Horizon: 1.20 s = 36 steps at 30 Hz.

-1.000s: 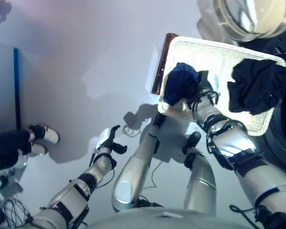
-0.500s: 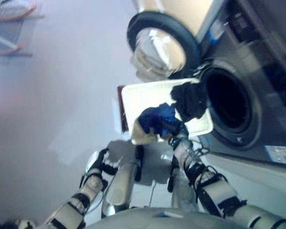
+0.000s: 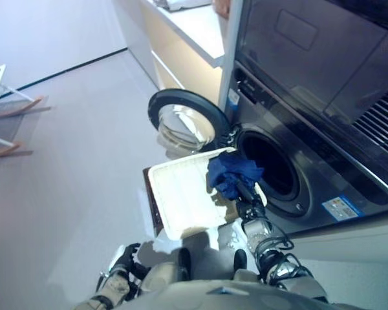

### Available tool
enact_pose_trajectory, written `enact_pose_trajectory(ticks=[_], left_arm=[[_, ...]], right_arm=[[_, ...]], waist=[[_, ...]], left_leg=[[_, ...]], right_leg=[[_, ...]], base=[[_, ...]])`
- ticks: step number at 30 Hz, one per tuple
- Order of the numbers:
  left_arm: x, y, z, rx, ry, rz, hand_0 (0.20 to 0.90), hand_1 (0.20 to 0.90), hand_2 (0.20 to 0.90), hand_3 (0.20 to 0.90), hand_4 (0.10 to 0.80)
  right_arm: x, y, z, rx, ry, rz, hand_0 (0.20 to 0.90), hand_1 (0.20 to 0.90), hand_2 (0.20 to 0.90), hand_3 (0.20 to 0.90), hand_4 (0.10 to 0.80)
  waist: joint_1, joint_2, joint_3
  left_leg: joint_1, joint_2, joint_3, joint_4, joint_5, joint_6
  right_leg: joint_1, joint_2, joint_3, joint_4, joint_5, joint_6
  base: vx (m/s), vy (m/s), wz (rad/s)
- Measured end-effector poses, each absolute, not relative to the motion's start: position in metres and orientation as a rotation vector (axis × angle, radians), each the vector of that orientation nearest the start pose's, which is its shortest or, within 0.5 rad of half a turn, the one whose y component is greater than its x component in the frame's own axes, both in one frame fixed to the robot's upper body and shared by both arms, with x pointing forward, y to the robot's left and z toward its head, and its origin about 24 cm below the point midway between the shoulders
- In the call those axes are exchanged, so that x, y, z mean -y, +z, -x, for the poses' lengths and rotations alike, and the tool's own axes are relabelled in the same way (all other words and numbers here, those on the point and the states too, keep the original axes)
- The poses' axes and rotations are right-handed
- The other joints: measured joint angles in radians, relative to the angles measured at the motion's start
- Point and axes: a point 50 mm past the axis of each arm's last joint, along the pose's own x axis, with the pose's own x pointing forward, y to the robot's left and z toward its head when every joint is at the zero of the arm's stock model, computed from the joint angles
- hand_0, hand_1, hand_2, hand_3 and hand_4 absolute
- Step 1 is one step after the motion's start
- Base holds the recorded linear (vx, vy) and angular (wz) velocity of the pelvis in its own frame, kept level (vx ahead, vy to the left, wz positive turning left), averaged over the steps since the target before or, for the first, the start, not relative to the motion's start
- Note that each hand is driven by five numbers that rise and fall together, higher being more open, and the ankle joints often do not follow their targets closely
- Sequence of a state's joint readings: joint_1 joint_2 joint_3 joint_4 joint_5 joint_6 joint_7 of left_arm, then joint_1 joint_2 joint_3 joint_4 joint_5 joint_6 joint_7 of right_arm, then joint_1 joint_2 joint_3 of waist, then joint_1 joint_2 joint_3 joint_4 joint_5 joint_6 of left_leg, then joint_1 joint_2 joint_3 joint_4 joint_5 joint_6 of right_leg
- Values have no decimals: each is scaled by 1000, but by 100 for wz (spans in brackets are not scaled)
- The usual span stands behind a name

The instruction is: Pick up the clothes and place them into the washing machine

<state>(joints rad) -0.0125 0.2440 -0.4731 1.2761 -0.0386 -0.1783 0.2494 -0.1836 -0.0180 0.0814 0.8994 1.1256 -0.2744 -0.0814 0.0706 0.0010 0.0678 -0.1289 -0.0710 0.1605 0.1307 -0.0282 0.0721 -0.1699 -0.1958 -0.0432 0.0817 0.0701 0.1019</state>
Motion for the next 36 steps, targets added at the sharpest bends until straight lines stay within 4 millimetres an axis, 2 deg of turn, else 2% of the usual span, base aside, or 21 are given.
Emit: enact_pose_trajectory(ticks=[1,2,3,4,6,8,10,11,12,14,16,18,19,20,23,28,29,31,32,34,36], left_arm=[[-217,-160,-94,-1051,-48,-583,900,900,900,900,800],[-216,-161,-93,-1054,-48,-581,900,900,900,900,800],[-216,-161,-92,-1062,-45,-580,900,900,900,900,800],[-215,-162,-90,-1069,-46,-580,900,900,900,900,800],[-216,-161,-92,-1062,-38,-576,900,900,900,900,800],[-216,-161,-93,-1057,-14,-567,900,900,900,900,800],[-215,-162,-91,-1068,10,-549,900,900,900,900,800],[-217,-162,-87,-1076,30,-542,900,900,900,900,800],[-214,-162,-89,-1068,46,-518,900,900,900,900,800],[-211,-164,-79,-1089,61,-493,900,900,900,900,800],[-212,-166,-68,-1117,79,-478,900,900,900,900,800],[-213,-165,-70,-1112,98,-473,900,900,900,900,800],[-213,-165,-70,-1115,96,-473,900,900,900,900,800],[-212,-165,-73,-1105,88,-474,900,900,900,900,800],[-212,-164,-78,-1095,67,-478,900,900,900,900,800],[-209,-164,-79,-1088,24,-494,900,900,900,900,800],[-208,-163,-83,-1069,24,-491,900,900,900,900,800],[-202,-159,-98,-996,4,-492,900,900,900,900,800],[-197,-157,-108,-961,-4,-485,900,900,900,900,800],[-187,-150,-130,-869,-27,-482,900,900,900,900,800],[-183,-144,-141,-803,-27,-475,900,900,900,900,800]], right_arm=[[157,-95,-229,-482,-507,-910,300,300,300,300,400],[157,-92,-233,-470,-493,-900,300,300,300,300,400],[158,-91,-235,-464,-490,-896,300,300,300,300,400],[158,-92,-233,-468,-507,-898,300,300,300,300,400],[159,-92,-234,-468,-515,-898,300,300,300,300,400],[156,-90,-237,-466,-506,-898,300,300,300,300,400],[152,-93,-235,-492,-494,-891,300,300,300,300,400],[150,-94,-233,-505,-492,-887,300,300,300,300,400],[151,-94,-234,-507,-489,-882,300,300,300,300,400],[149,-96,-232,-526,-472,-857,300,300,300,300,400],[150,-96,-232,-530,-461,-839,300,300,300,300,400],[157,-96,-232,-527,-471,-817,300,300,300,300,400],[164,-97,-231,-523,-488,-806,300,300,300,300,400],[172,-97,-230,-513,-518,-806,300,300,300,300,400],[182,-96,-230,-499,-550,-791,300,300,300,300,400],[174,-97,-232,-501,-563,-834,300,300,300,300,400],[172,-93,-237,-490,-560,-852,300,300,300,300,400],[166,-71,-268,-418,-504,-868,300,300,300,300,400],[170,-58,-283,-369,-493,-881,300,300,300,300,400],[182,-40,-299,-287,-525,-926,300,300,300,300,400],[188,-13,-322,-175,-532,-1000,300,300,300,300,400]], waist=[[-4,2,1],[-4,13,6],[-15,27,11],[-19,34,10],[-13,44,13],[20,37,9],[32,27,9],[40,17,10],[47,29,12],[45,40,9],[64,45,5],[68,37,6],[70,36,6],[67,38,5],[75,38,5],[93,72,5],[93,82,8],[96,113,26],[104,133,35],[124,179,53],[133,202,83]], left_leg=[[0,8,4,5,1,5],[-5,24,24,6,-1,9],[-4,37,29,2,3,14],[-1,40,29,-3,5,11],[-2,43,31,-23,26,-9],[-7,57,73,-54,53,-19],[-7,48,37,-49,64,-41],[-7,54,24,-47,66,-61],[-5,77,4,-45,69,-81],[5,115,-53,-44,81,-112],[21,140,-118,-34,74,-141],[15,146,-204,-14,58,-165],[9,139,-247,-13,51,-172],[-13,139,-272,-5,43,-168],[-26,129,-222,-33,65,-156],[-35,95,-210,-39,63,-131],[-52,82,-210,-35,66,-126],[-129,71,-184,-11,69,-113],[-169,73,-171,-6,74,-104],[-214,46,-193,12,83,-99],[-257,45,-192,19,92,-94]], right_leg=[[-22,0,8,20,20,31],[-50,6,10,43,47,40],[-60,7,4,83,31,16],[-62,-5,2,125,20,19],[-49,-44,-8,144,6,38],[-41,-97,-96,116,3,42],[27,-107,-98,32,4,43],[65,-106,-105,-20,-19,73],[68,-82,-111,-30,-26,75],[78,-22,-112,-30,-38,36],[83,24,-97,-28,-41,10],[88,52,-87,-29,-43,-6],[89,54,-94,-30,-44,-8],[87,50,-106,-34,-44,-8],[61,35,-112,-38,-39,-3],[60,2,-106,-57,-33,-6],[37,-7,-103,-52,-23,10],[-46,-23,-80,-40,0,29],[-75,-27,-75,-50,10,32],[-91,-40,-92,-60,26,39],[-140,-45,-86,-44,23,40]], base=[[-86,-82,-54],[-8,-111,-54],[45,-221,-37],[44,-310,-12],[11,-336,-4],[45,-250,-34],[134,-440,-21],[161,-423,2],[149,-317,-6],[94,-228,-26],[22,-188,-43],[81,-57,-18],[155,-6,13],[96,36,25],[133,86,18],[19,174,0],[-344,186,4],[-191,47,-21],[-119,22,1],[-125,91,32],[-49,37,14]])
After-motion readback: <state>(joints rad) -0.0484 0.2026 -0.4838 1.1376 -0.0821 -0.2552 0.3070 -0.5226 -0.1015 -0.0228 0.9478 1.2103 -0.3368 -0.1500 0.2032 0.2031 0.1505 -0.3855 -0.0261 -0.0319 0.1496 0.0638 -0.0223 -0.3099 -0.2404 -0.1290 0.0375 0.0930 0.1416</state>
